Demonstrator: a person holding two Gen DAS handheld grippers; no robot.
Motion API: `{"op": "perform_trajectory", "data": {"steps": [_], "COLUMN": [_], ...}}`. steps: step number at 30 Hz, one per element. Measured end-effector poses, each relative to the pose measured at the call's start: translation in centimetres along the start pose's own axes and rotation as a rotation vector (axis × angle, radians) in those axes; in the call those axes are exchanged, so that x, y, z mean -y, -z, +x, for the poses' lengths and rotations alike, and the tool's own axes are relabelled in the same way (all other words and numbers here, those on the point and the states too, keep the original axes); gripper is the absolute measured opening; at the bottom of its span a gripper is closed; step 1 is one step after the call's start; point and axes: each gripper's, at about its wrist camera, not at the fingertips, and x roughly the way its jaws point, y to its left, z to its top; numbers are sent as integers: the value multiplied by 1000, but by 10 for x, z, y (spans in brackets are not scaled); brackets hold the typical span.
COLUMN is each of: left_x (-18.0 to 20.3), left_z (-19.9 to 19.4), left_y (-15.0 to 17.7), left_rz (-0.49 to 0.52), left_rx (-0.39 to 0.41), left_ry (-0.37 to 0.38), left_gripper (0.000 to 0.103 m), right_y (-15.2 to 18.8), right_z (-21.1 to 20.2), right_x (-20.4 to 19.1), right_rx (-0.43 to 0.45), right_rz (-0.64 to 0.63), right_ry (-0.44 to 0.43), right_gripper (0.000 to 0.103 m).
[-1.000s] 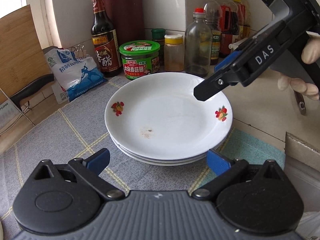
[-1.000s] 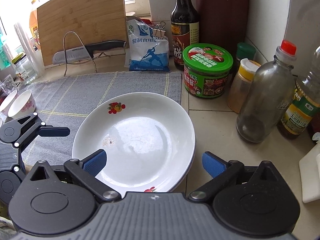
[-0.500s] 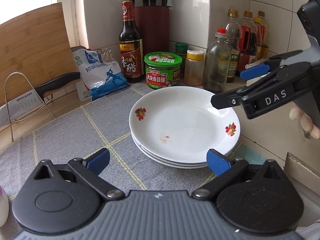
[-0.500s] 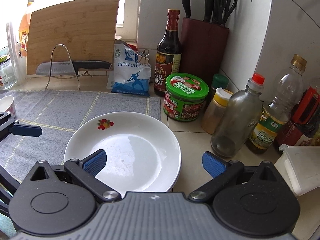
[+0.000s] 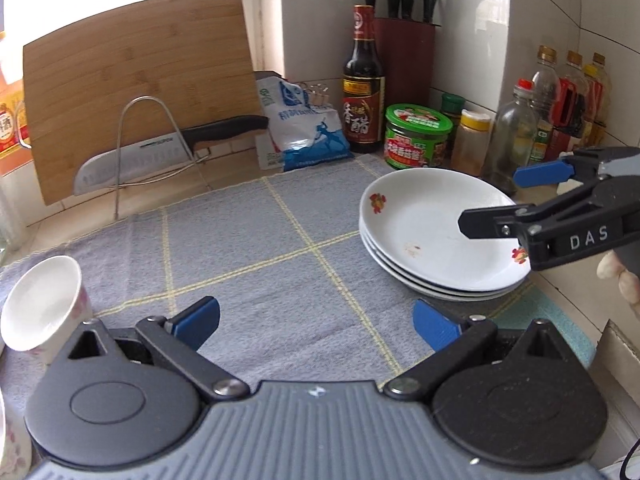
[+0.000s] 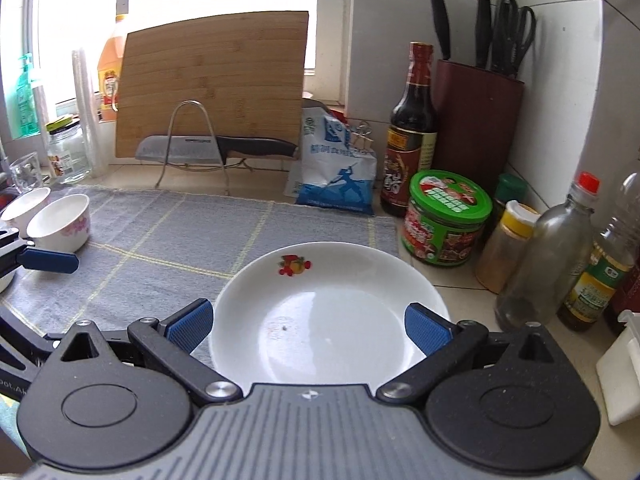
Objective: Organize plates and bowls
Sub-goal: 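Open the right tool and withdraw it from the three stacked plates, then move the left tool to a white bowl and grasp its rim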
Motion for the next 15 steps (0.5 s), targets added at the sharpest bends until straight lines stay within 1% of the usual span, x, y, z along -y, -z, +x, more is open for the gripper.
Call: {"op": "perform_trajectory", "data": {"steps": [5,7,9,13,15], "left_x": [-27,-42,-56,-93,-113], "left_z": [-14,-24,-33,-48,-56], "left_y": [6,9,11,17,21], "left_rz": [-55,-77,-84,-102,-129], "left_rx": [-4,-10,-17,-44,-57], "left_ry": [-46,-58,-74,-158,-182], "left_gripper": [102,102,102,102,102], "right_y": [-3,-5,-7,-9,-10], "right_z": [7,11,14,24,27], "right_x": [-37,-55,-73,-114,-135], "right_rx": [9,-1,-3,-29,-39], "right_rz": [-62,-78,-87,-129,-151], "right_ry": [-85,-115,-146,-210,-242], "right_gripper": [103,103,103,103,103]}}
